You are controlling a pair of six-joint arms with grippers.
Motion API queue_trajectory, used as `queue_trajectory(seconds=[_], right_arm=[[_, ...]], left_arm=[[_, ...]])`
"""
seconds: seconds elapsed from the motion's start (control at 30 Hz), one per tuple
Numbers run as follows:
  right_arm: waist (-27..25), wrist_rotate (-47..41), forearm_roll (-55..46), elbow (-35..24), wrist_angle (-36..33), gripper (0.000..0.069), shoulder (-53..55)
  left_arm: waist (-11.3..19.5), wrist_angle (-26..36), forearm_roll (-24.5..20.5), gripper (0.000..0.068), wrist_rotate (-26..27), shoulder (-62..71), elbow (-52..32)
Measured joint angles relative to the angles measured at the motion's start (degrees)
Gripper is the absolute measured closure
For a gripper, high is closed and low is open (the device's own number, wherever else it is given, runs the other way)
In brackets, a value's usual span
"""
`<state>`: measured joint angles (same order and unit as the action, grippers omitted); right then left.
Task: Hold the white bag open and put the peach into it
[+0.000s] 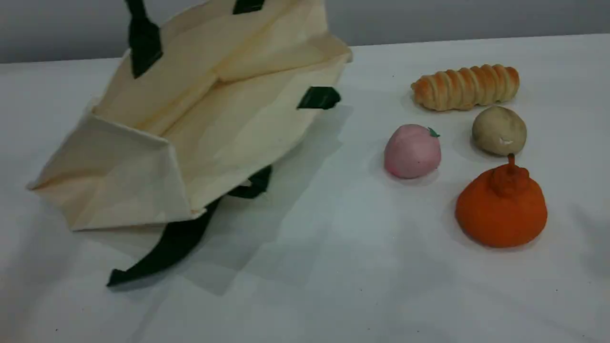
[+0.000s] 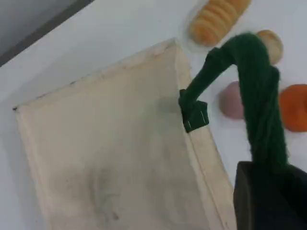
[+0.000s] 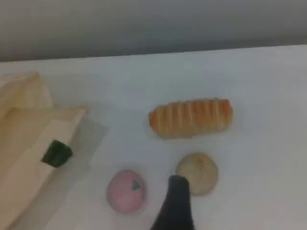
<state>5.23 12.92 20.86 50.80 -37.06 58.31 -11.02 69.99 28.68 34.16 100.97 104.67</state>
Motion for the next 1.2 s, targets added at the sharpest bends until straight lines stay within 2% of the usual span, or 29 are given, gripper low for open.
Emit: queue_trajectory(seconds=[0.13,0.23,0.33,0.83,0.97,1.2], right_arm=[[0.0,0.1,0.0,0.0,0.0,0.0101,0.0],[0.0,0.1,0.0,0.0,0.0,0.0101,0.0],[0.0,0.3,0.0,0.0,0.0,0.0101,0.0],[0.0,0.7,0.0,0.2,3.1,0.0101,2.7],[0.0,0.9,0.0,2.7,2.3,0.0101,8.0],[0.0,1.8,0.0,10.5,-2.8,0.0101,19.5]], left_arm=[[-2.5,-0.2,-0.5,0.0579,1.3,-0.1,0.0],[-3.8,-0.2,-2.9,0.0579,1.3,-0.1,0.0],[-4.0,-0.2,-4.5,0.0579,1.0,-0.1,0.0],[-4.1,0.0,-3.2,0.0579,-0.7,-0.1,0.0],[-4.1,0.0,-3.1,0.0579,-0.7,-0.1,0.0],[-4.1,0.0,-3.1,0.0579,-0.7,-0.1,0.0]])
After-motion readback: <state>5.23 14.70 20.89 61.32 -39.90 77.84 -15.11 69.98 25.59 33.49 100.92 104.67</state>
